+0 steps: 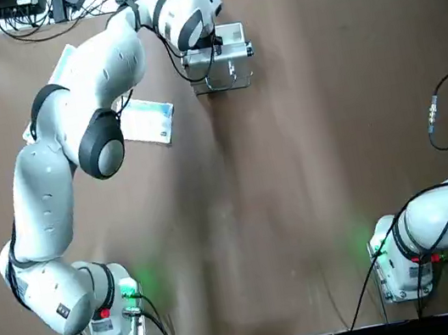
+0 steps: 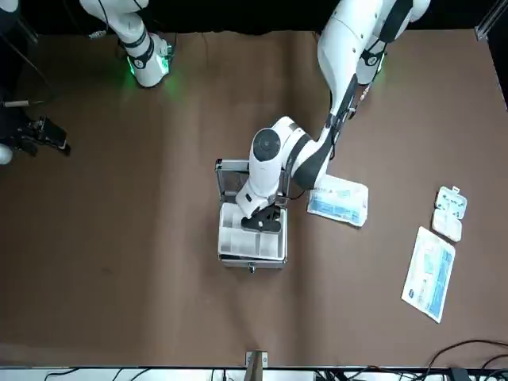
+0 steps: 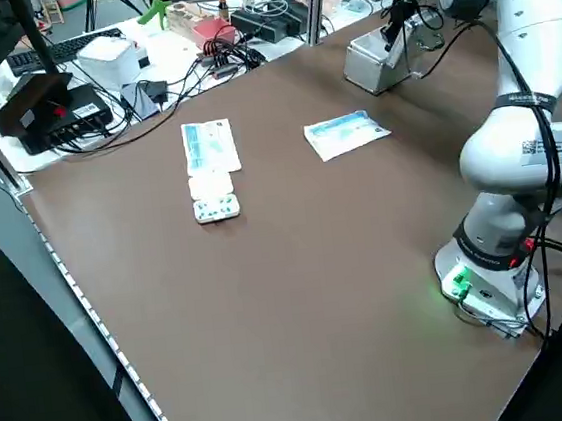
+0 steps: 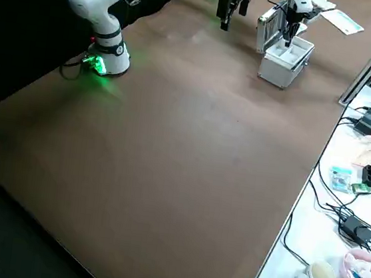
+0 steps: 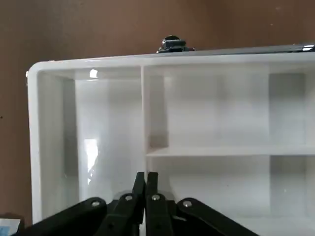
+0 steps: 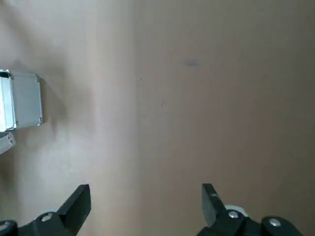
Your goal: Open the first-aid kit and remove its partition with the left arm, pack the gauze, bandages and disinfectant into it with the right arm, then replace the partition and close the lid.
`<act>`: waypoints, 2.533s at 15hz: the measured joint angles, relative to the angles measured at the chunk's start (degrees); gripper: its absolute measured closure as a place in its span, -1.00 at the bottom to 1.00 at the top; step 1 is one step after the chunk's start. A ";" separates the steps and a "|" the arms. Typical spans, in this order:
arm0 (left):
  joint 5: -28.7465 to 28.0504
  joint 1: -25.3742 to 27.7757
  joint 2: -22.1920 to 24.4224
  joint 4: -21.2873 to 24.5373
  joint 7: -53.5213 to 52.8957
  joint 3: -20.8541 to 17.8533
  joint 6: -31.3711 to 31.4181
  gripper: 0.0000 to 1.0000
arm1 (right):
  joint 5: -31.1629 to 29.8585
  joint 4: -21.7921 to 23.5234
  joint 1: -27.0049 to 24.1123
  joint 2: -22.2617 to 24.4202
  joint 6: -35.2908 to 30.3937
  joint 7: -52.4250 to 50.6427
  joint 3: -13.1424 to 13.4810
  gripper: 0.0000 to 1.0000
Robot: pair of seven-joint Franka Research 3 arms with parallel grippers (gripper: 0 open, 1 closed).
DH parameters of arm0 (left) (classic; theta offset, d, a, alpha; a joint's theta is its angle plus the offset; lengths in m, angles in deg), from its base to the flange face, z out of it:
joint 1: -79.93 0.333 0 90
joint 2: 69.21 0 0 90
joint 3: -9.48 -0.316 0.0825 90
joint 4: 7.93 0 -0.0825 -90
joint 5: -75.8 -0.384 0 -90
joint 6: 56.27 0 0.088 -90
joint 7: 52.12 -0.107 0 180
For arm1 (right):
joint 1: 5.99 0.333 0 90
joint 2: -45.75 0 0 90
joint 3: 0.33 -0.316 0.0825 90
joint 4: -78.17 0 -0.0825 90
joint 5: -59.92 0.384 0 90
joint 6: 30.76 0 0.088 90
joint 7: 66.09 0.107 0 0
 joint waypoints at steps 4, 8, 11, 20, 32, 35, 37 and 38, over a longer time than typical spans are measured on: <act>-0.06 -0.03 -0.04 -0.22 -0.31 0.01 -0.43 0.94 | 0.00 -0.04 0.00 0.00 0.24 0.00 0.00 -0.99; -0.06 -0.03 -0.05 -0.32 -0.34 0.01 -0.61 0.94 | 0.00 -0.07 0.00 0.00 0.35 0.00 0.00 -0.99; -0.06 -0.04 -0.06 -0.46 -0.35 0.02 -0.87 0.94 | 0.00 -0.07 0.00 0.00 0.40 0.00 0.00 -0.99; -0.06 -0.05 -0.10 -0.71 -0.35 0.05 -1.37 0.94 | 0.00 -0.07 0.01 0.00 0.43 0.00 0.00 -0.99; -0.06 -0.19 -0.69 -1.71 -0.56 0.00 -2.38 0.94 | 0.00 -0.07 0.04 0.00 0.46 0.00 -0.01 -0.99; -0.07 -0.19 -0.76 -1.79 -0.56 0.00 -2.43 0.94 | 0.00 -0.07 0.29 0.00 0.46 -0.01 -0.02 -0.99; -0.07 -0.19 -0.77 -1.80 -0.57 0.00 -2.44 0.94 | 0.00 -0.07 0.48 0.00 0.46 -0.01 -0.03 -0.99; -0.07 -0.19 -0.77 -1.80 -0.62 -0.01 -2.44 0.94 | 0.00 -0.07 0.52 0.00 0.46 -0.01 -0.03 -0.99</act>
